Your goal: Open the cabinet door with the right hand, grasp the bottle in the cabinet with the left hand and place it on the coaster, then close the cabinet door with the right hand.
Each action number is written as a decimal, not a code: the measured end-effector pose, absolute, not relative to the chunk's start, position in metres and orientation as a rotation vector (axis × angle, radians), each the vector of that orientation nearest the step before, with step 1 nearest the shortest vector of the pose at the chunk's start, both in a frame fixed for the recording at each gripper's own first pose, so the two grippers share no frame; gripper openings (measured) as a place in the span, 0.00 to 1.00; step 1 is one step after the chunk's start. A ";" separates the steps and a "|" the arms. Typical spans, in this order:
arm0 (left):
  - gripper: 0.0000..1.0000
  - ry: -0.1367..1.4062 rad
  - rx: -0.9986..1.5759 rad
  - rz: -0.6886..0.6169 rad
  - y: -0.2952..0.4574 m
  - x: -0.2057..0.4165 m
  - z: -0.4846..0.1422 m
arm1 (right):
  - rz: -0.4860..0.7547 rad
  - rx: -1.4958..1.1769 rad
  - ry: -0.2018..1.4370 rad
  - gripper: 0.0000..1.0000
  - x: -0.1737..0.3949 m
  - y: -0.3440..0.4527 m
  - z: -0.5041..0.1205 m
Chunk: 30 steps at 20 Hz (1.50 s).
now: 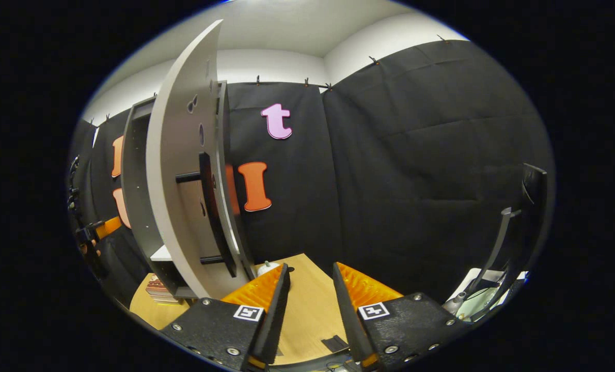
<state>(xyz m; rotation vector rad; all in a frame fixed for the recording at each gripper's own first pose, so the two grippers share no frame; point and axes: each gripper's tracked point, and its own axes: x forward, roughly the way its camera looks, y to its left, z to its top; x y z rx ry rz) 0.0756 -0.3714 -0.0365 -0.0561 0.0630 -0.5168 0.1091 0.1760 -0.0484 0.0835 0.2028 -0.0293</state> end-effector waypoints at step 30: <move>0.84 0.234 0.024 -0.401 -0.477 0.221 -0.113 | -0.042 0.083 0.207 0.93 0.144 0.144 -0.055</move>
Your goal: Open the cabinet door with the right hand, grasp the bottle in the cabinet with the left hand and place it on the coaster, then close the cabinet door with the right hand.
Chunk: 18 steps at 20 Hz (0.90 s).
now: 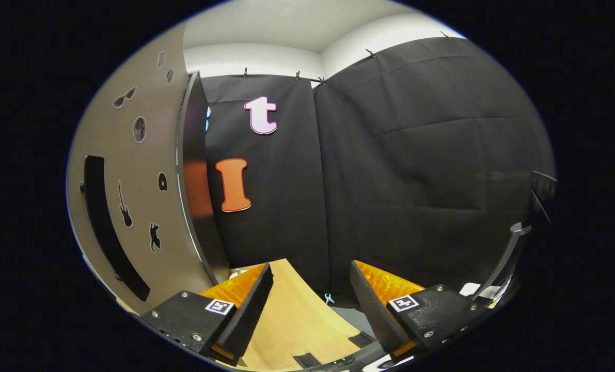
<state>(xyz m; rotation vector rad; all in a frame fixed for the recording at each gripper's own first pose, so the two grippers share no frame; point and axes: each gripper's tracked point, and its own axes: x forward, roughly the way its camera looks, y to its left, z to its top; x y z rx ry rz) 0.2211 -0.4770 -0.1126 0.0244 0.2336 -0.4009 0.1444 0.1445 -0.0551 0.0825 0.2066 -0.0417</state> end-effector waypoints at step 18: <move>0.82 0.152 0.057 -0.382 -0.343 0.118 -0.074 | 0.059 0.065 0.208 0.93 0.152 0.171 -0.056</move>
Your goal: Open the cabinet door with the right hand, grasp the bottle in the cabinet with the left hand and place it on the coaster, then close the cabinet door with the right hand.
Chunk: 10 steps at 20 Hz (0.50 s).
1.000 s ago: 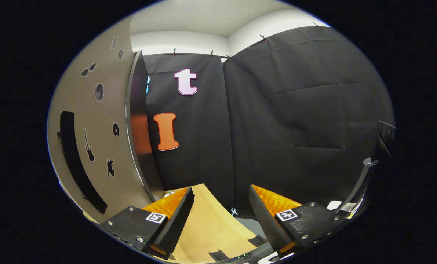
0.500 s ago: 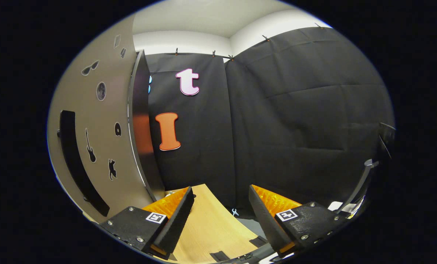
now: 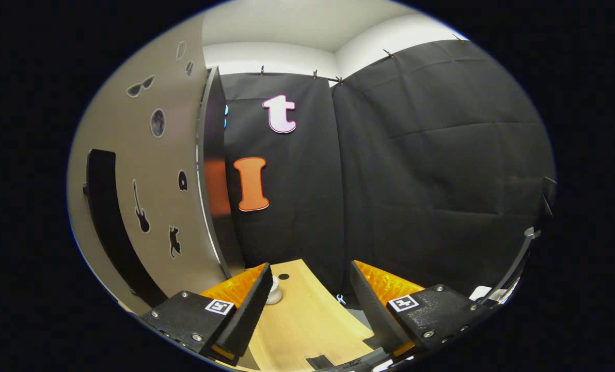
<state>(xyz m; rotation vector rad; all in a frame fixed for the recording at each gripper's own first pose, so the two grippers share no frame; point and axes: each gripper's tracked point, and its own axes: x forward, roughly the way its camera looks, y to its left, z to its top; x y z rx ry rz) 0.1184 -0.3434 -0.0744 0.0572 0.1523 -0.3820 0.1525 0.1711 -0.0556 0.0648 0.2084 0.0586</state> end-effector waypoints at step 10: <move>0.82 0.300 0.008 -0.290 -0.266 0.082 -0.183 | 0.113 0.050 0.222 0.93 0.153 0.184 -0.058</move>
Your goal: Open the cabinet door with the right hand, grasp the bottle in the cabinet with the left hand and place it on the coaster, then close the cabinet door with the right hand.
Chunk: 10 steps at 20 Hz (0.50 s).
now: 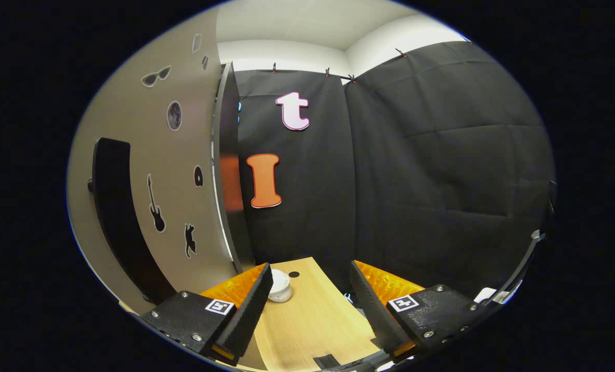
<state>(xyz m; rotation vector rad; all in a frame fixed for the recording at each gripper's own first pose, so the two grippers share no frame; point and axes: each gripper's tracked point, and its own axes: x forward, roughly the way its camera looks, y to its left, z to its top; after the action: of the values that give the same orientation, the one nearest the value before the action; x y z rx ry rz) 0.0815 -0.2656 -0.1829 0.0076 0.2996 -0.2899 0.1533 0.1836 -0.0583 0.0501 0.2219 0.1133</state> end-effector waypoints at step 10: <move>0.82 0.534 0.010 -0.175 -0.219 0.060 -0.339 | 0.095 0.046 0.250 0.93 0.150 0.178 -0.064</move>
<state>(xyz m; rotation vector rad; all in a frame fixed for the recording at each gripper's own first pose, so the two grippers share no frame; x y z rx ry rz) 0.0599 -0.2190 -0.3392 0.0101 0.5339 -0.1752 0.1498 0.1784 -0.0638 0.0459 0.2503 0.0953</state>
